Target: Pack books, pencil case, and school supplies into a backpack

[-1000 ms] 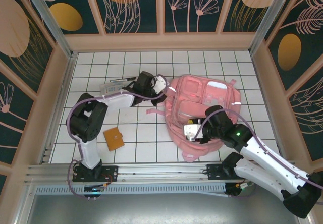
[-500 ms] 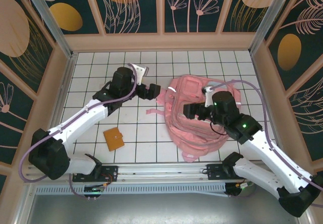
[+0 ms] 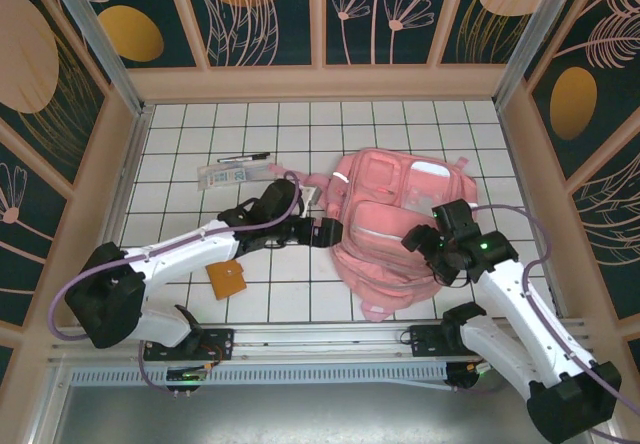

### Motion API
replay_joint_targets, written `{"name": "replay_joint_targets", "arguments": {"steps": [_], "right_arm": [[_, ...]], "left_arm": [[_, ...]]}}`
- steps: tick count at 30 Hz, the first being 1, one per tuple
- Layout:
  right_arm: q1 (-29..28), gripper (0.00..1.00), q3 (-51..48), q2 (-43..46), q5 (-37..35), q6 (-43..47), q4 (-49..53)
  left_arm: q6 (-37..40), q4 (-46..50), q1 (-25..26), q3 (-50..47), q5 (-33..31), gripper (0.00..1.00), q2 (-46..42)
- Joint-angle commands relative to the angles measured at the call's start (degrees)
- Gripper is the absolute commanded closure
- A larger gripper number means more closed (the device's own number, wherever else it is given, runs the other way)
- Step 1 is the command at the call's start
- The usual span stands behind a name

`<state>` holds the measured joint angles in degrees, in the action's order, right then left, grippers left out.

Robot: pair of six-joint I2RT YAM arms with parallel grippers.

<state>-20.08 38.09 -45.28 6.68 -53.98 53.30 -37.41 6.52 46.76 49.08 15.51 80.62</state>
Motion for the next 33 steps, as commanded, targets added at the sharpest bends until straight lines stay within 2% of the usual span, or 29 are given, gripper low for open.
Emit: {"name": "replay_joint_targets", "arguments": {"steps": [1,3,6,9,14,18,21,27,28,30,32,33], "right_arm": [[3.28,0.23,-2.5,-0.21,6.82,-0.7,-5.67],[5.1,0.54,-3.43,-1.17,6.78,0.21,-10.21],[7.72,0.79,-3.6,-2.04,9.27,0.11,-13.02],[8.47,0.98,-1.63,-1.42,10.46,-2.12,-13.51],[8.61,1.0,4.98,-1.95,11.15,-3.67,-15.17],[8.8,1.0,9.09,-5.15,11.79,-3.19,-16.31],[9.0,1.0,11.89,-7.04,11.3,-2.61,-17.01],[9.25,1.0,13.01,-9.21,12.29,-2.02,-16.39],[9.27,0.99,12.9,-9.27,10.9,-2.01,-14.47],[9.5,0.56,11.32,-8.85,7.77,-2.01,-9.21],[9.62,0.29,7.69,-7.96,7.77,-2.3,-6.5],[9.78,0.19,5.53,-7.56,8.05,-2.24,-5.85]], "left_arm": [[-1.59,0.96,-0.22,1.01,-2.77,0.05,-0.34],[-0.37,1.37,-0.16,1.89,-1.11,0.08,0.81],[4.41,1.21,0.5,3.23,0.52,0.1,0.97],[18.6,-2.67,2.17,2.16,-0.17,0.11,-2.63],[49.36,-14.48,3.5,-1.7,-0.97,0.09,-7.45],[67.7,-17.67,3.47,1.23,-2.34,0.04,-1.12],[76.37,-14.15,3.51,6.27,-2.3,0.02,7.1],[81.46,-11.06,3.47,13.23,2.05,0.01,16.86],[81.09,-11.64,3.51,13.04,1.88,0.01,17.1],[80.34,-13.9,3.51,11.52,0.94,0.01,16.83],[80.97,-15.02,3.5,9.94,1.08,0.01,16.03],[81.62,-14.98,3.51,9.39,1.02,0.01,15.66]]}}
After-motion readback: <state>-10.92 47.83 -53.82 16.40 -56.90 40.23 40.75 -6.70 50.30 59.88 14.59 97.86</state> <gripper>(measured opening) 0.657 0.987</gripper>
